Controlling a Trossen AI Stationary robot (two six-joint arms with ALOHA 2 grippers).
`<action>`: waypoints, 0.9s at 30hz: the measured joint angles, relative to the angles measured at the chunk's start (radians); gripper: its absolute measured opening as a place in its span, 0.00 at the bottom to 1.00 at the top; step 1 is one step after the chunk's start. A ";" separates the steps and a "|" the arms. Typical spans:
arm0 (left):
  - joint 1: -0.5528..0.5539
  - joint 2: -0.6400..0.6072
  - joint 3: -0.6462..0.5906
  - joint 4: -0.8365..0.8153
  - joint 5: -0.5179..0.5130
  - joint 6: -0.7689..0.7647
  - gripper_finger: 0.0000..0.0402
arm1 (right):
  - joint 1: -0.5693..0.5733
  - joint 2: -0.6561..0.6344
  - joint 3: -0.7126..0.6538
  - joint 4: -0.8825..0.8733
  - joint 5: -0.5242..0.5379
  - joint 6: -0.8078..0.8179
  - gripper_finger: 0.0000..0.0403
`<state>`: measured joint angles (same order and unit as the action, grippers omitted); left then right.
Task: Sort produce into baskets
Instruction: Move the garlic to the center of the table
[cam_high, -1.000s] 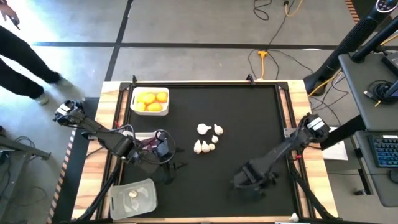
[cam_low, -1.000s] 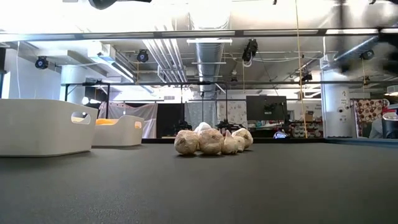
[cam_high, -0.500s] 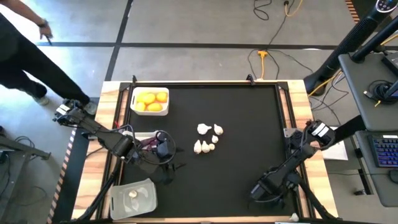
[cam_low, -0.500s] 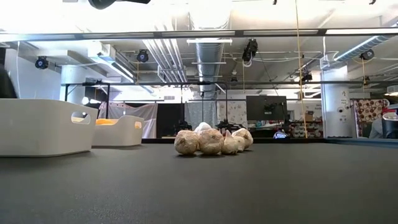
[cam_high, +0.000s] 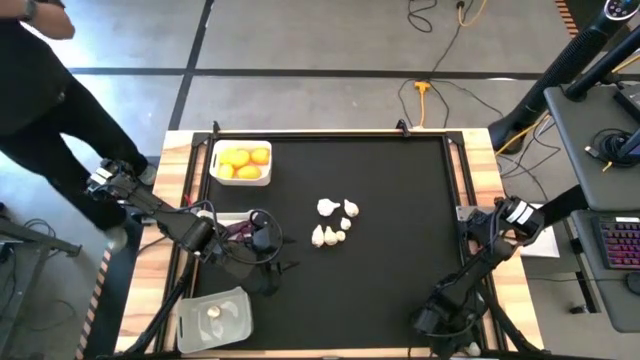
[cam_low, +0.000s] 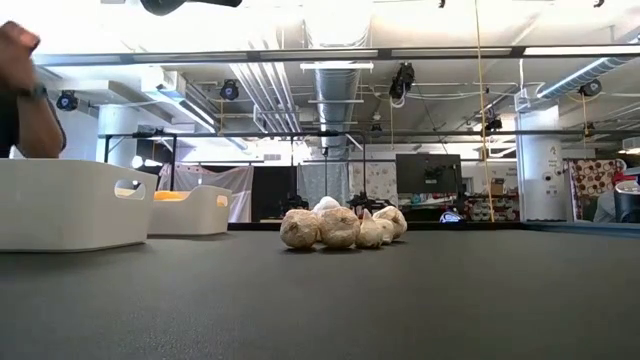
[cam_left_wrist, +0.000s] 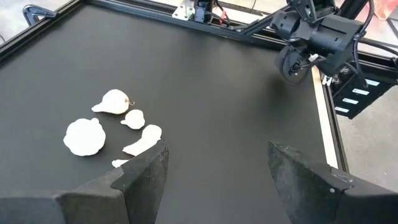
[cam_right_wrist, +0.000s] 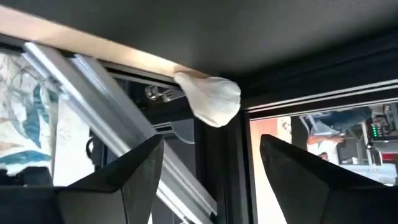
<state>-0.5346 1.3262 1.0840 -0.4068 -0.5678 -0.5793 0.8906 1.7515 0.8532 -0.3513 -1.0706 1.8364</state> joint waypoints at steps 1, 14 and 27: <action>0.000 0.000 0.000 0.000 0.000 0.000 0.64 | 0.003 0.000 0.000 0.003 0.001 0.006 0.63; 0.000 -0.001 0.000 -0.005 0.000 -0.002 0.64 | 0.018 0.000 -0.015 0.006 0.024 0.016 0.52; 0.000 -0.013 0.000 -0.023 0.001 -0.002 0.64 | 0.073 0.000 -0.019 0.053 0.066 -0.018 0.49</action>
<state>-0.5346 1.3136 1.0840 -0.4297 -0.5671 -0.5816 0.9634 1.7519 0.8344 -0.2980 -1.0043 1.8182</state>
